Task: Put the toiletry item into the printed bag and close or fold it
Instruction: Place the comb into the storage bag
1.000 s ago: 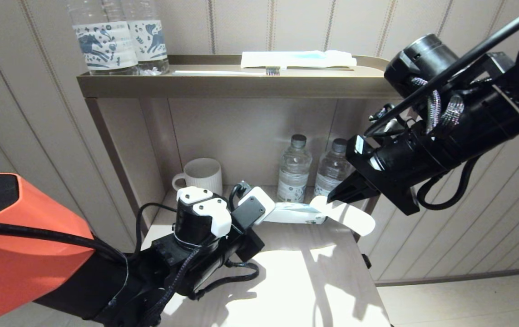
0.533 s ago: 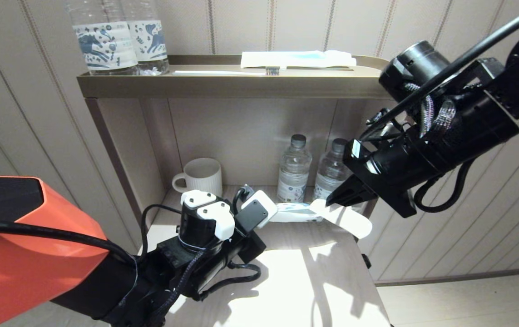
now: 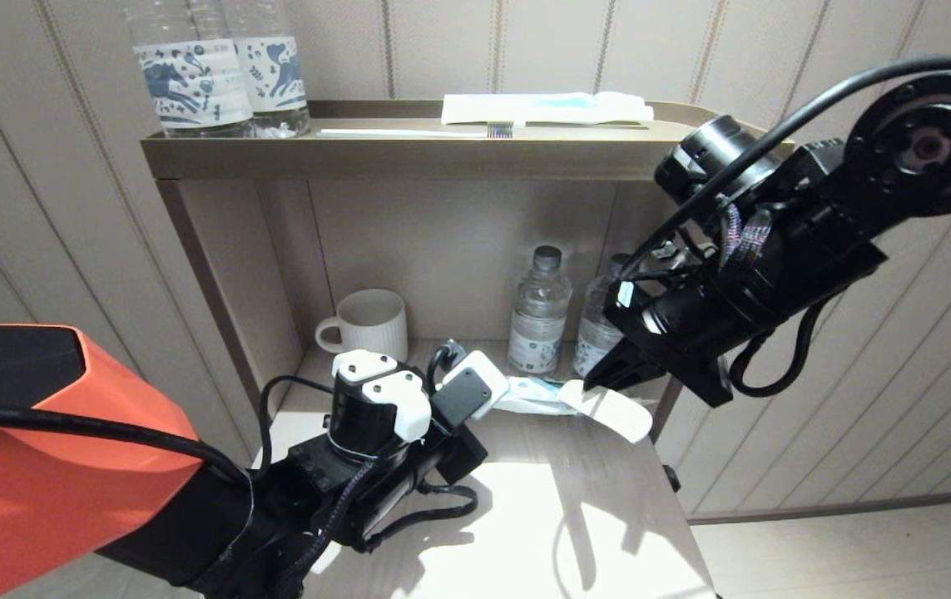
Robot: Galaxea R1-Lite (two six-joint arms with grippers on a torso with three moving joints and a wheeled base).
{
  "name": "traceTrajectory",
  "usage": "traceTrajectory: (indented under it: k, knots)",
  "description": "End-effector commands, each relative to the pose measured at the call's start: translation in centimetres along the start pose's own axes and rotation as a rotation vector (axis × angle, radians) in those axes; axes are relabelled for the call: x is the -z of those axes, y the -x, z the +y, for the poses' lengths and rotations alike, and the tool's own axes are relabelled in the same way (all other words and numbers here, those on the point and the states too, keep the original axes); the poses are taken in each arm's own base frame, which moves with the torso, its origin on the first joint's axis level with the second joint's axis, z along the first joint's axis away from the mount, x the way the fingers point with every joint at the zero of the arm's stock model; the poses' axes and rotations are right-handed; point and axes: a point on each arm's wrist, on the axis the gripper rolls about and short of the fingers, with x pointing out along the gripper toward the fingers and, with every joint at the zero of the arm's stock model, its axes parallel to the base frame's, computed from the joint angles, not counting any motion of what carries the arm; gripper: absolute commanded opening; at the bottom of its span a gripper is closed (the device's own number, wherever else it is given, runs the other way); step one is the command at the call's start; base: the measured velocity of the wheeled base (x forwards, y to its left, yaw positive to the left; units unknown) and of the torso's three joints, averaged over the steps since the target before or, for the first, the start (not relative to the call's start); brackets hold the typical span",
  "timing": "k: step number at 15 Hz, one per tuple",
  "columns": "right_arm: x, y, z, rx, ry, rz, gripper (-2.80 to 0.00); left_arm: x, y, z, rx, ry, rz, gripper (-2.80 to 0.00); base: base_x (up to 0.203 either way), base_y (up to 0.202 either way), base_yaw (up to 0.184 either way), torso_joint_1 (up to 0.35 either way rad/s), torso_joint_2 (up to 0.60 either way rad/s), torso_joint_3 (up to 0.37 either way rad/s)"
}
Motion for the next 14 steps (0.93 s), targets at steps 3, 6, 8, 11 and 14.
traceTrajectory:
  k: [3, 6, 8, 11, 14]
  knots:
    - [-0.2, -0.6, 0.0, 0.012, -0.012, 0.009, -2.80, 0.0, 0.0, 0.0, -0.004, -0.002, -0.004, -2.80, 0.000, 0.000, 0.000, 0.000, 0.00, 0.000]
    - [0.6, 2.1, 0.1, -0.040, 0.006, -0.027, -2.80, 0.0, -0.1, 0.0, -0.003, -0.001, -0.002, -2.80, 0.000, 0.000, 0.000, 0.000, 0.00, 0.000]
    - [1.1, 3.1, -0.1, -0.049, 0.009, -0.034, -2.80, 0.0, -0.1, 0.0, -0.003, -0.002, -0.002, -2.80, 0.000, 0.000, 0.000, 0.000, 0.00, 0.000]
    - [1.3, 2.9, -0.4, -0.037, 0.005, -0.025, -2.80, 0.0, -0.1, 0.0, -0.003, -0.002, -0.001, -2.80, 0.000, 0.000, 0.000, 0.000, 0.00, 0.000]
    - [1.2, 2.0, -0.5, -0.014, 0.000, -0.009, -2.80, 0.0, 0.0, 0.0, -0.005, -0.002, -0.002, -2.80, 0.000, 0.000, 0.000, 0.000, 0.00, 0.000]
